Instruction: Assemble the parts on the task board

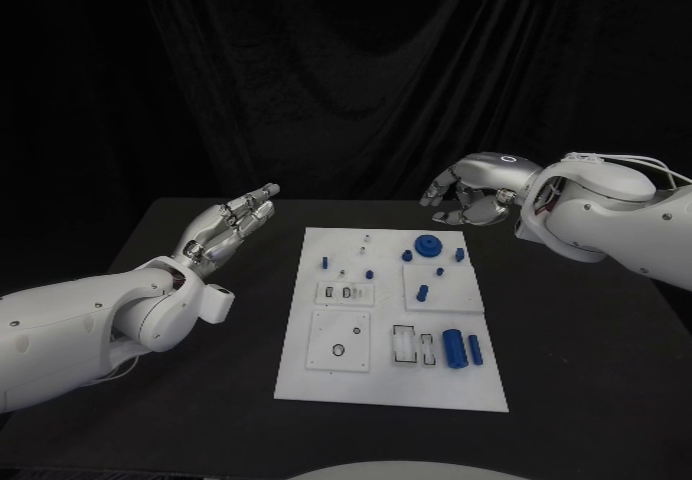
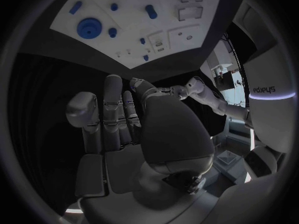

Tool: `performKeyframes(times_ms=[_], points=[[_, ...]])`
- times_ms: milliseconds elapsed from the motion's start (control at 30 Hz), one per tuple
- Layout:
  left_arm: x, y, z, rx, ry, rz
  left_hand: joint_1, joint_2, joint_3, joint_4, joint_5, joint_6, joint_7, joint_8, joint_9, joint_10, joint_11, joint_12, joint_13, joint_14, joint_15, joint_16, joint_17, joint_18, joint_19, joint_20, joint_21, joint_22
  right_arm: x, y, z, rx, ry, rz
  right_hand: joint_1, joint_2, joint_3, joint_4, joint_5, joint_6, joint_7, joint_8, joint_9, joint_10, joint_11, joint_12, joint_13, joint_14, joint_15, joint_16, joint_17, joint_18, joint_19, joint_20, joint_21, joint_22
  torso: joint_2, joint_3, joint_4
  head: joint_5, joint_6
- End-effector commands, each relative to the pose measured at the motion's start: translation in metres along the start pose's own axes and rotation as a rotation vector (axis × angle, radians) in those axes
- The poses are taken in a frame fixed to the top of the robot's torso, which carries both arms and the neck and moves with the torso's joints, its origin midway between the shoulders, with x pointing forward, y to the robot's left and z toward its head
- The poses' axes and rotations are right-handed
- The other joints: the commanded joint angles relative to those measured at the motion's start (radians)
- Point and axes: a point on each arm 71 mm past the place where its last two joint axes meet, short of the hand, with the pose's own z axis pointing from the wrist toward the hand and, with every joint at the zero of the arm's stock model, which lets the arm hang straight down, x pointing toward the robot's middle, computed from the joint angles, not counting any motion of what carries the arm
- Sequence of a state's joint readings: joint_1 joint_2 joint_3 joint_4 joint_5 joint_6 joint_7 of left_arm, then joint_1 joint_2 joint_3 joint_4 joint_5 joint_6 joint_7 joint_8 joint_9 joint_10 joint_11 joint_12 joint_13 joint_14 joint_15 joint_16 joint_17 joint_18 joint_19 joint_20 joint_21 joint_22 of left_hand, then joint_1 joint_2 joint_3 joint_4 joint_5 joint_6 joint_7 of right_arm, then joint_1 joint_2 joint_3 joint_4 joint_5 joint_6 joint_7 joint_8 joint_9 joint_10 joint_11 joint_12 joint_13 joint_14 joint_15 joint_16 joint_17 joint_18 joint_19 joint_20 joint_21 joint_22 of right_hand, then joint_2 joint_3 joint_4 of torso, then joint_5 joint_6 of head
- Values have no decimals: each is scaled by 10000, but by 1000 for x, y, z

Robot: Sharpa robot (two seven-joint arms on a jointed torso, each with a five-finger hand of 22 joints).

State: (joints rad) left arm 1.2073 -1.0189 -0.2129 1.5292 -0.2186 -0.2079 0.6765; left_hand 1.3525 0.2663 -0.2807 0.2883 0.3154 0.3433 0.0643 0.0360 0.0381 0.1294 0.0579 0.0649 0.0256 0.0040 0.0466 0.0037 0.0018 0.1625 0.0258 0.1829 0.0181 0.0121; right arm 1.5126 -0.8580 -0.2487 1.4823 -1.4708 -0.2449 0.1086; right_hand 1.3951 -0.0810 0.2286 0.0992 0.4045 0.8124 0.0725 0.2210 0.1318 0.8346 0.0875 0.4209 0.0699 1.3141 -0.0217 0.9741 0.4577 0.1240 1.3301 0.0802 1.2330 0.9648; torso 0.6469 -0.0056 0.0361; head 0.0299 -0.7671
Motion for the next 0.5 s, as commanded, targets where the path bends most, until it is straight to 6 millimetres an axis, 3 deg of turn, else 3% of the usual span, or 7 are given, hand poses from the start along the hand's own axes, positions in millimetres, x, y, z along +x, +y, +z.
performKeyframes(times_ms=[33, 100, 167, 233, 400, 433, 500], points=[[-2, -21, -5, 2496, -56, 520, 73, -6, 20, 21, 35, 11, -27, 47, 3, 36, 8, 38, 4, 6, 49, -15, -1, 195, -18, 81, 30, 10, -3, -1, 2, 708, 67, -2156, -87, -213, 224, 144, -301, 34, -72, -181, 42, 68, -28, -174, 28, 284, -49, 534, 729, -210, 280, -8, 558, 863, 272, -34, 145, -71, 9], [-3, -21, -6, 2493, -46, 513, 102, -9, 14, 29, 52, -41, -60, 30, -6, -3, 6, 11, -4, -13, 53, -24, -8, 191, -29, 83, 22, 4, -2, 0, 3, 820, 204, -2401, -198, -357, 305, 284, -1160, 161, -3, -307, 118, 265, -13, -330, 57, 486, -50, 965, 1371, -286, 379, 2, 870, 1345, 365, -44, 218, -186, -7], [-4, -21, -7, 2481, 3, 473, 129, -5, 16, 29, 87, -69, -68, 21, -10, -22, 4, -3, -7, -16, 54, -26, -9, 190, -35, 83, 18, 1, -2, 0, 3, 882, 199, -2603, -264, -426, 262, 360, -1609, 242, 100, -358, 152, 466, -24, -390, 78, 504, -35, 1018, 1456, -301, 401, 8, 966, 1505, 485, -60, 264, -262, -35], [-4, -21, -6, 2471, 60, 427, 222, 15, 28, 29, 250, -99, -71, 13, -12, -65, -15, -39, -13, -40, 37, -37, -18, 189, -58, 71, 2, -10, -2, 1, 4, 898, 235, -2708, -303, -537, 141, 452, -2025, -134, 278, -697, 53, 667, -55, -669, 48, 668, -67, 1183, 1746, -367, 546, -8, 1199, 1914, 667, -96, 326, -361, 0], [-4, -20, -4, 2477, 258, 268, 399, 28, 48, 33, 482, -165, -75, 5, -18, -172, -64, -110, -28, -40, -21, -37, -18, 184, -130, 14, -57, -46, 2, 3, 3, 925, 314, -2790, -153, -585, 27, 478, -2178, -277, 313, -928, -1, 652, -31, -1204, 7, 669, -71, 1094, 1680, -372, 522, -9, 1234, 1997, 862, -167, 452, -698, -70], [-4, -19, -3, 2482, 289, 243, 425, 31, 45, 36, 491, -193, -90, 1, -21, -207, -84, -130, -33, -40, -39, -37, -18, 182, -147, -3, -72, -55, 4, 4, 2, 915, 352, -2777, -148, -595, 7, 487, -2182, -308, 324, -958, -9, 667, -33, -1246, 9, 674, -70, 1101, 1707, -376, 527, -9, 1245, 2022, 862, -167, 452, -718, -98], [-4, -20, -4, 2494, 314, 218, 449, 32, 39, 36, 498, -223, -120, -2, -23, -242, -108, -150, -37, -40, -64, -37, -18, 181, -164, -24, -87, -63, 6, 5, 1, 890, 427, -2755, -106, -595, -13, 489, -2138, -352, 331, -1008, -21, 669, -43, -1347, 8, 659, -76, 1068, 1675, -369, 505, -10, 1230, 2007, 1032, -225, 531, -827, 8]])
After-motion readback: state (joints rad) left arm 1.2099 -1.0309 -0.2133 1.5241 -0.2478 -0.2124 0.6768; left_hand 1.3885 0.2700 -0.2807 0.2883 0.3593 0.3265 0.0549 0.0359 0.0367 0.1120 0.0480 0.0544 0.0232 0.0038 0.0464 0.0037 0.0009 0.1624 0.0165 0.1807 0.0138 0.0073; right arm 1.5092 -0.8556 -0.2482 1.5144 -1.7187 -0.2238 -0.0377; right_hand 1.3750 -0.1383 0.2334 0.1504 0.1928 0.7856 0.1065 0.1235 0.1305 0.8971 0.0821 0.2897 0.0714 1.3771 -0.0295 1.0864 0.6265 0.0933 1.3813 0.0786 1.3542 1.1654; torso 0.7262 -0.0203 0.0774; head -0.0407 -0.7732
